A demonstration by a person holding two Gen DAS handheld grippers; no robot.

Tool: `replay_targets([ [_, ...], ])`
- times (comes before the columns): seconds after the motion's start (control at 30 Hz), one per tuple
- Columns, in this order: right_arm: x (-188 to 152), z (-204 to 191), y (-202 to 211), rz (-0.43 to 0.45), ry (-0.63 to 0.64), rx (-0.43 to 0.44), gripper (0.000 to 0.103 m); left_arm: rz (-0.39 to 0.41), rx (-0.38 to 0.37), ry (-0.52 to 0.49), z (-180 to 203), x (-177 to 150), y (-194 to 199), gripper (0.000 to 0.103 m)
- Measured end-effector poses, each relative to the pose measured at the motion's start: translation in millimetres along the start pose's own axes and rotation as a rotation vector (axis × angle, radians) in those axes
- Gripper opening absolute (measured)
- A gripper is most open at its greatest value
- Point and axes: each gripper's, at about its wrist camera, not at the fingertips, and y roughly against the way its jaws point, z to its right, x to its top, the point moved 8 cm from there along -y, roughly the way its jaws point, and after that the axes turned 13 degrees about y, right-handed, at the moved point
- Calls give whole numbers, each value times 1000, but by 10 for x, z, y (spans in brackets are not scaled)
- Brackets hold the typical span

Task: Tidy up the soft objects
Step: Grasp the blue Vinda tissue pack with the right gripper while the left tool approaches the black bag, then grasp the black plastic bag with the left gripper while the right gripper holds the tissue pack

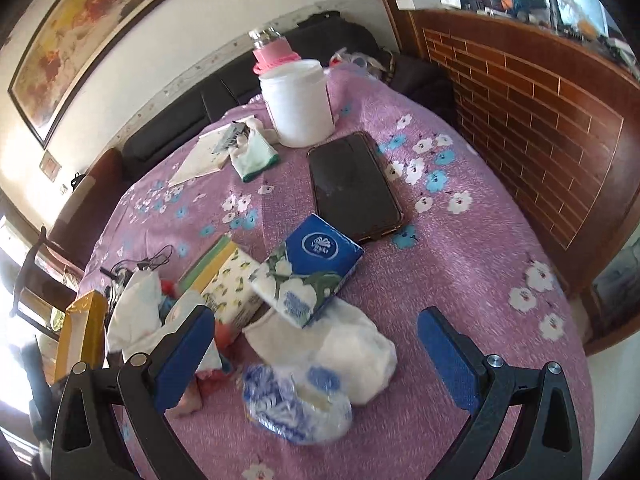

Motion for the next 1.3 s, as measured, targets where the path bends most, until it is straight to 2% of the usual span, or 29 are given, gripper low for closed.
replay_targets([
  [0.07, 58, 5, -167, -45, -33, 33, 102, -3, 0, 1, 18, 17, -22, 103],
  [0.17, 136, 1, -420, -106, -85, 62, 102, 14, -1, 6, 22, 49, -37, 103],
  [0.37, 173, -59, -680, -161, -126, 49, 101, 126, 13, 17, 32, 103, -32, 103],
  [0.47, 139, -80, -754, -185, -120, 17, 84, 112, 12, 20, 34, 121, -41, 103],
  [0.5, 143, -91, -742, -182, -96, -13, 70, 117, 10, 20, 32, 122, -35, 103],
  [0.53, 139, -119, -751, -191, -79, -7, 70, 131, 11, 18, 31, 120, -18, 99],
  [0.6, 138, -163, -692, -175, -66, 9, 70, 157, 30, 31, -3, 118, 49, 79],
  [0.67, 157, -179, -569, -140, -46, -4, 70, 164, 24, 55, -61, 141, 126, 46],
  [0.77, 206, -206, -365, -90, -21, -10, 70, 143, -52, 96, -108, 155, 203, 46],
  [0.93, 205, -288, -52, -39, 10, -4, 70, 185, -3, 86, -183, 144, 230, 48],
  [1.07, 125, -355, 145, -18, 46, -14, 70, 199, 7, 226, -479, 197, 265, 49],
  [1.2, 31, -422, 274, -5, 54, 7, 70, 194, 64, 312, -678, 224, 244, 49],
  [1.3, -10, -482, 328, 2, 62, 20, 70, 208, 57, 399, -826, 284, 248, 49],
])
